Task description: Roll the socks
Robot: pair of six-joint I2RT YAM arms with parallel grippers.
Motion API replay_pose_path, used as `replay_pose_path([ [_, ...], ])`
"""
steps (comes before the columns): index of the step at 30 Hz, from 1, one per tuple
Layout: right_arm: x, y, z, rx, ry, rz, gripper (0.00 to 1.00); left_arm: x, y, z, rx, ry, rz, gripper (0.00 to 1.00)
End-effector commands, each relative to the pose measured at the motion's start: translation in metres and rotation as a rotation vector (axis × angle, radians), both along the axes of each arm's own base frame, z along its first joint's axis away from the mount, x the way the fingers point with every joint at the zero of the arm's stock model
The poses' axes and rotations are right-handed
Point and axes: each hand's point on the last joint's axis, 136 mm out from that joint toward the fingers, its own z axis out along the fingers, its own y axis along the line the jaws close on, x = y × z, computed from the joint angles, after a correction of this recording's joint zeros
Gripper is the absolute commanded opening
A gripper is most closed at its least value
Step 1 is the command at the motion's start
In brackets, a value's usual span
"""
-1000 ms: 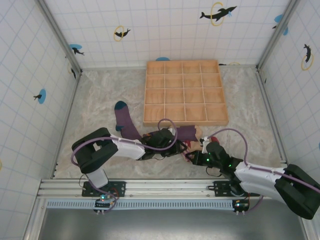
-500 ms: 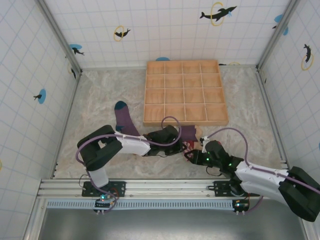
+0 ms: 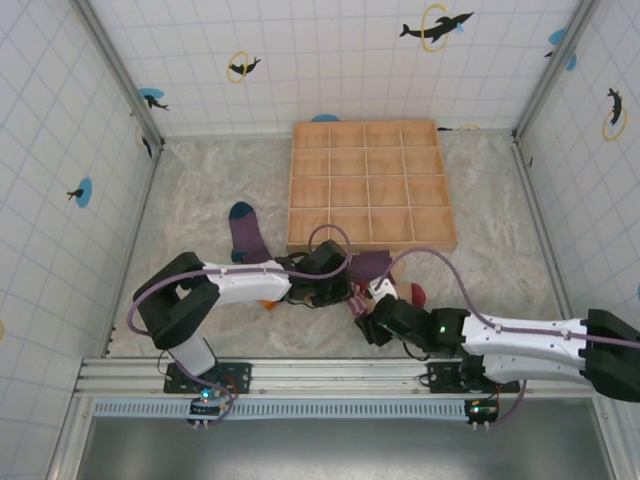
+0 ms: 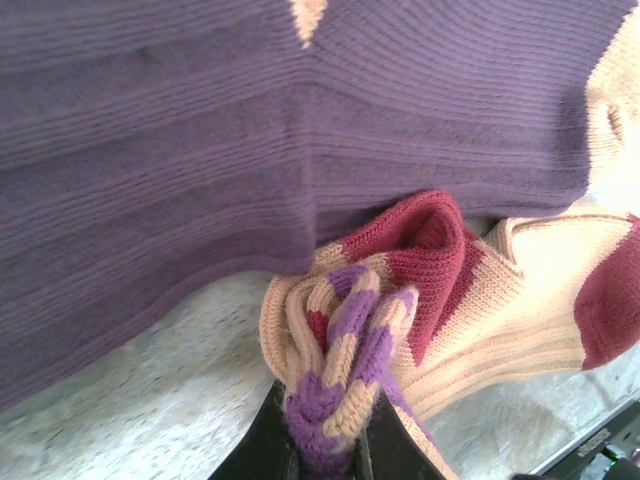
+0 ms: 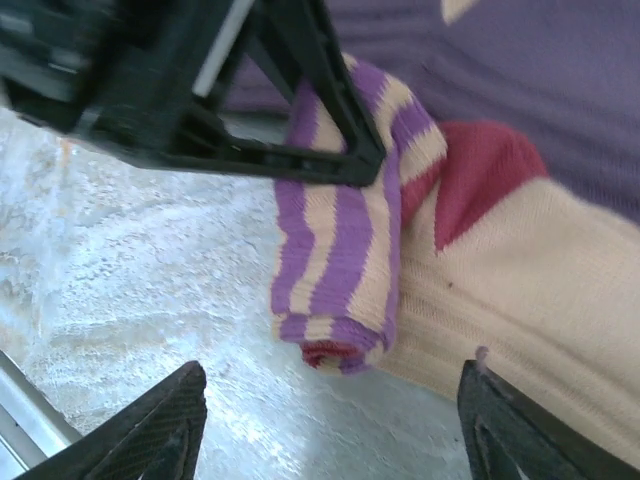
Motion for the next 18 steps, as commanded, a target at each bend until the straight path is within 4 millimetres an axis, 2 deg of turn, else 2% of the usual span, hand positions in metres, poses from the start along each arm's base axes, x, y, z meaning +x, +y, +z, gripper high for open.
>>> replay_pose_path([
  [1, 0.014, 0.005, 0.017, -0.091, -0.201, 0.020, 0.70, -0.008, 0.020, -0.004, 0.074, 0.016, 0.000, 0.00],
  [5, 0.011, 0.022, 0.025, -0.159, -0.354, 0.068, 0.75, -0.008, 0.022, -0.006, 0.038, 0.047, 0.018, 0.00],
  [9, 0.012, 0.034, 0.026, -0.207, -0.453, 0.044, 0.75, -0.007, 0.017, -0.003, 0.001, 0.063, 0.017, 0.00],
  [18, 0.010, 0.050, 0.011, -0.275, -0.555, 0.024, 0.72, -0.011, 0.015, -0.003, -0.019, 0.081, 0.014, 0.00],
])
